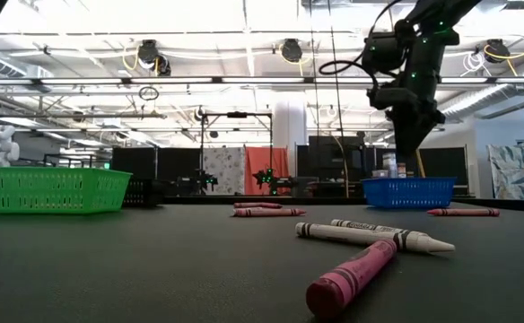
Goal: Sort crayons
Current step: Put the red crayon into the black bin
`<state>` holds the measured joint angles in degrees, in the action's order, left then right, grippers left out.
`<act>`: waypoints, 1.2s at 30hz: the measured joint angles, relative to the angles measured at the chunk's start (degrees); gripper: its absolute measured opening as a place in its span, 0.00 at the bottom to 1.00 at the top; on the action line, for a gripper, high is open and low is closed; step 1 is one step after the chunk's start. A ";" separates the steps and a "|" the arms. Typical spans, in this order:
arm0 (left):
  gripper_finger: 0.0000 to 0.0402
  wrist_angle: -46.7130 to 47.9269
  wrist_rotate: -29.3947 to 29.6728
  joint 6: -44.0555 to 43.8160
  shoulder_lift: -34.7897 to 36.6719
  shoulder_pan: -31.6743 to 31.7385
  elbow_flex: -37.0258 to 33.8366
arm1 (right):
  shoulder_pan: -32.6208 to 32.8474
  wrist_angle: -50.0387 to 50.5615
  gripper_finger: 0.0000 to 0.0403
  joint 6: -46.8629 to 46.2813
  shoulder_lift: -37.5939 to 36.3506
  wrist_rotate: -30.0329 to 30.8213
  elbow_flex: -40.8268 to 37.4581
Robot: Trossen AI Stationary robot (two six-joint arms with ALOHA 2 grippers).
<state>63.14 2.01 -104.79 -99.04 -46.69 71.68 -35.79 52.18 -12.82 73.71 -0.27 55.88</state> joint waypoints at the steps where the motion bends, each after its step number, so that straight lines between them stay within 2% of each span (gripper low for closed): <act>1: 0.18 -0.27 -0.33 0.00 -0.67 -0.01 0.00 | 0.47 0.00 0.33 -0.75 0.00 0.00 0.00; 13: 0.18 -1.18 -2.61 -1.02 -6.52 -0.01 0.00 | 5.50 0.00 0.33 -1.51 0.02 0.00 0.00; 21: 0.18 -1.93 -3.86 -4.46 -6.67 -0.08 -2.10 | 7.43 -0.02 0.33 -1.33 0.02 0.00 0.00; 29: 0.18 -8.85 -4.65 -7.18 -6.67 -0.64 -6.17 | 8.91 -0.03 0.33 -1.30 0.02 0.02 0.00; 36: 0.18 -9.61 -4.96 -8.94 -6.35 -0.62 -8.43 | 9.68 -0.04 0.33 -1.29 0.02 0.06 0.00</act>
<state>53.53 -2.95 -113.73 -105.39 -47.31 63.25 -26.11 52.14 -14.11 73.73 -0.22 55.88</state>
